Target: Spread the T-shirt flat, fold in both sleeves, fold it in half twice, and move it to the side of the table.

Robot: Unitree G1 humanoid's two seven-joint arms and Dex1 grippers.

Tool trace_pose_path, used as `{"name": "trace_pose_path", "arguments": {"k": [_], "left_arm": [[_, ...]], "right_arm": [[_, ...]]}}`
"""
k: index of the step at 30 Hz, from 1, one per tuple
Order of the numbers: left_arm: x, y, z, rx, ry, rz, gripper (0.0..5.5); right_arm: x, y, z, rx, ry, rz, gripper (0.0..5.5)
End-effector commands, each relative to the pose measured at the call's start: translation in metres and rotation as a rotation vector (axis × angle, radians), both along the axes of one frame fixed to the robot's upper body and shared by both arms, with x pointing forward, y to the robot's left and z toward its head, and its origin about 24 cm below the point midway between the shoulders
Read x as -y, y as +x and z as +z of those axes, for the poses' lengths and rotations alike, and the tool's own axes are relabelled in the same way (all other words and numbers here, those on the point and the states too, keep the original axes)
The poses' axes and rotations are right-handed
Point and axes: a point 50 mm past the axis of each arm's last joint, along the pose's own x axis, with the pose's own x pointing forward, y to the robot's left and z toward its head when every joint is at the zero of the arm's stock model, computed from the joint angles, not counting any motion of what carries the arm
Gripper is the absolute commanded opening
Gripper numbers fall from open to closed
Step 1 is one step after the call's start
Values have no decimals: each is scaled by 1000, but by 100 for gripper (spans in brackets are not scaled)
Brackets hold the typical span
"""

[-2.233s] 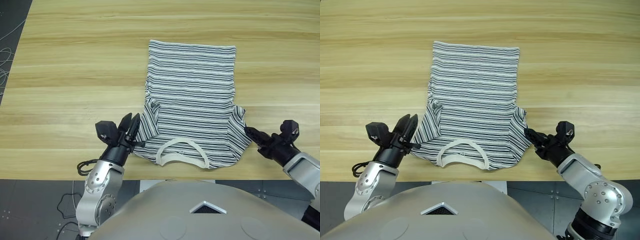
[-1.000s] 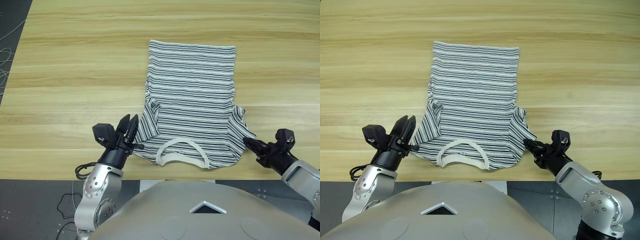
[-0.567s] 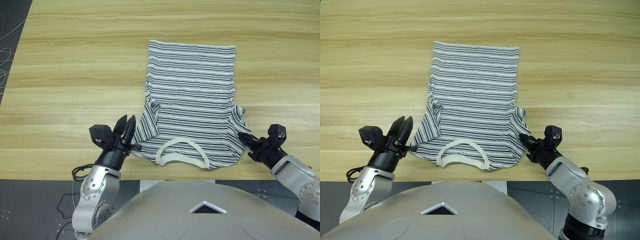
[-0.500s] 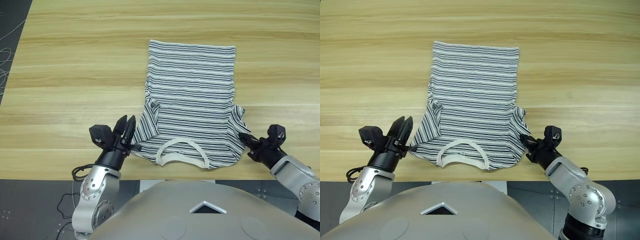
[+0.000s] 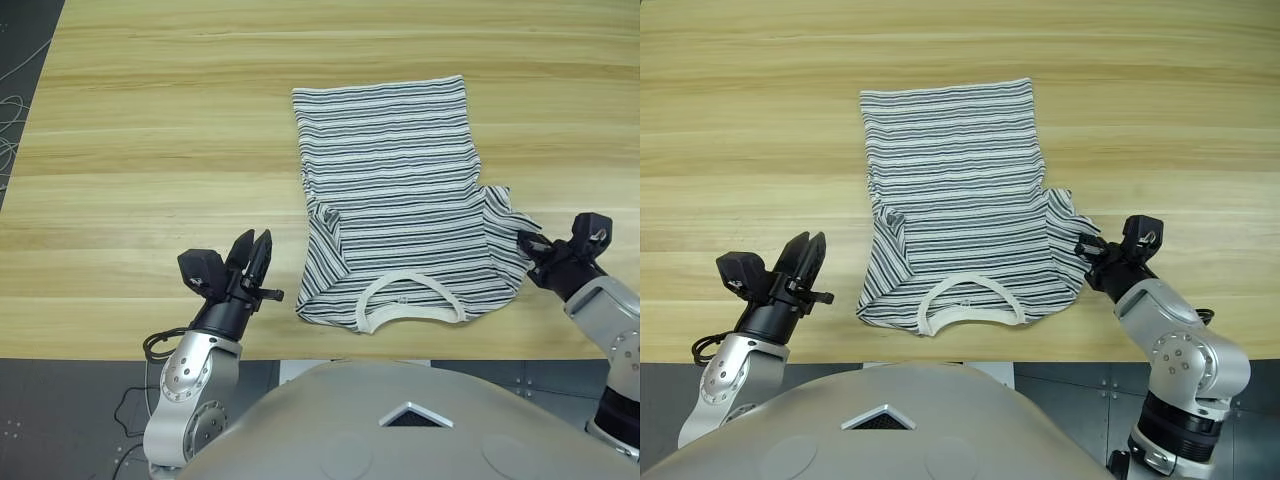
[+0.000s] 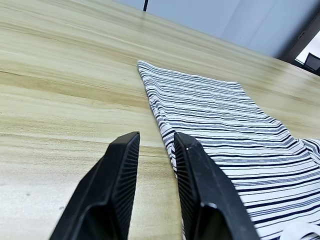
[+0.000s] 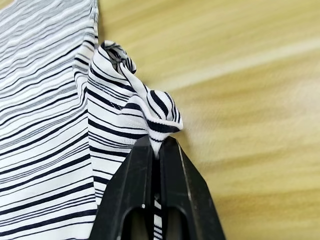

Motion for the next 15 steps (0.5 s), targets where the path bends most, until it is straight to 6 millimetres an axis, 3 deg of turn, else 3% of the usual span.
{"name": "trace_pose_path", "arguments": {"k": [1,8,15], "left_arm": [[-1,0,1,6,16,-6,130],[0,-1,1,4,22,-7,130],[2,0,0,6,20,-5,130]], "right_arm": [[-5,3,1,11,-18,72,13],[-22,-2,3,35,-59,235,13],[-26,-3,9,102,-123,288,13]]}}
